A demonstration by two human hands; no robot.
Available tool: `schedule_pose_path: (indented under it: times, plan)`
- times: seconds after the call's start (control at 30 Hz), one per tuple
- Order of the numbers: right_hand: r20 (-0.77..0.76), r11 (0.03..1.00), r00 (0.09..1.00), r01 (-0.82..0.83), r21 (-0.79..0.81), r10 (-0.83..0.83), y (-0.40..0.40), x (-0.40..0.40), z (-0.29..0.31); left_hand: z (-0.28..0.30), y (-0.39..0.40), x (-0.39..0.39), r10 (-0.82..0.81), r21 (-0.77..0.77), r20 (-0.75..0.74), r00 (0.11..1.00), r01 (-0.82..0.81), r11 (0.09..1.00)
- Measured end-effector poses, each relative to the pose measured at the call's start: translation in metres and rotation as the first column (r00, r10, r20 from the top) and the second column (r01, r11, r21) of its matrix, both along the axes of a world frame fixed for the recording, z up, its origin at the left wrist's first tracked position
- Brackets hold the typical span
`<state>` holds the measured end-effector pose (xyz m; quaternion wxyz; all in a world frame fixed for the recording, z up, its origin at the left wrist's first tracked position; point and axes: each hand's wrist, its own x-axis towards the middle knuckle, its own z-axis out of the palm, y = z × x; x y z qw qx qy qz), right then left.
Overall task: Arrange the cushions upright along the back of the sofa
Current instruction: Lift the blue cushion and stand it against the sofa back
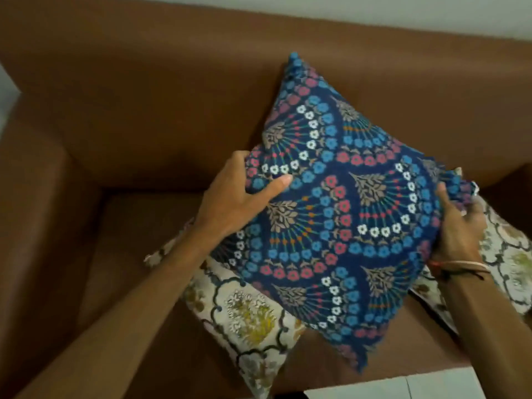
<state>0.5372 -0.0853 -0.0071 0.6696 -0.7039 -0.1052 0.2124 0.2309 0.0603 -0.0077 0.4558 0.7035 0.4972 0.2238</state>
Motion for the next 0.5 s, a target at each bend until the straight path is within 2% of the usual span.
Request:
schedule_pose_path:
  times: [0.13,0.3,0.37,0.5]
  plan:
    - [-0.073,0.997,0.997,0.029,0.076,-0.023,-0.009,0.042,0.003,0.028,0.007,0.058,-0.027,0.306,-0.091,0.996,0.053,0.951]
    - [-0.138,0.977,0.99,0.046,0.209,-0.017,0.013,0.079,0.008,0.056,0.026,0.119,0.001,0.626,-0.147,0.989,0.092,0.775]
    - [-0.22,0.969,0.975,0.076,0.235,-0.023,0.022,0.095,0.001,0.055,0.031,0.141,0.006,0.669,-0.174,0.985,0.114,0.734]
    - [-0.326,0.975,0.944,0.112,0.193,-0.044,0.031,0.118,-0.025,0.028,0.039,0.174,-0.051,0.64,-0.229,0.972,0.189,0.745]
